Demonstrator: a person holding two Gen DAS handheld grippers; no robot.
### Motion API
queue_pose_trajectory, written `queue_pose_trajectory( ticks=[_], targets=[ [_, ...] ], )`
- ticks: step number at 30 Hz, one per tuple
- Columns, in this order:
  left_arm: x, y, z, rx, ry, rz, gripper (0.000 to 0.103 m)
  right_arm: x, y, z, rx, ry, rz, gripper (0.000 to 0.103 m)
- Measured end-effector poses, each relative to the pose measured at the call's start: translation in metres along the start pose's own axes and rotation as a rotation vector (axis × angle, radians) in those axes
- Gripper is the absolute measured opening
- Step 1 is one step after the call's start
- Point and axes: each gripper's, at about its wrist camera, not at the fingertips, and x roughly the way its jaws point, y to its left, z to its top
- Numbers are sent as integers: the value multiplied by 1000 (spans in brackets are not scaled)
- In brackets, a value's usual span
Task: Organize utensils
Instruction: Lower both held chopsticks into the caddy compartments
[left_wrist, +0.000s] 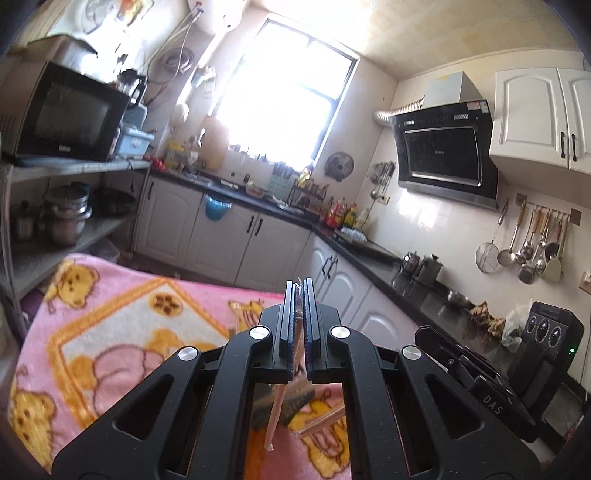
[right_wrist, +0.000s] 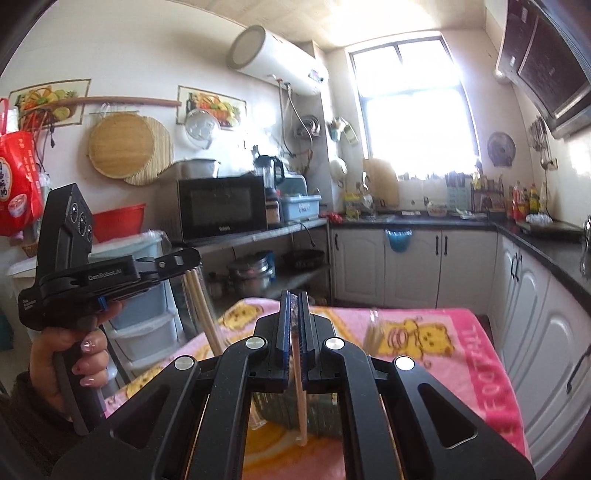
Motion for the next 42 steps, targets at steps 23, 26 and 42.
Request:
queue_pose_trajectory(
  ticks=[23, 26, 42],
  targets=[
    [29, 19, 38, 13, -78, 126, 2, 40, -19, 61, -3, -119, -39, 4],
    [35, 26, 34, 7, -71, 140, 2, 47, -26, 55, 2, -100, -60, 4],
    [66, 41, -2, -13, -6, 166, 2, 89, -50, 15, 29, -2, -106, 4]
  ],
)
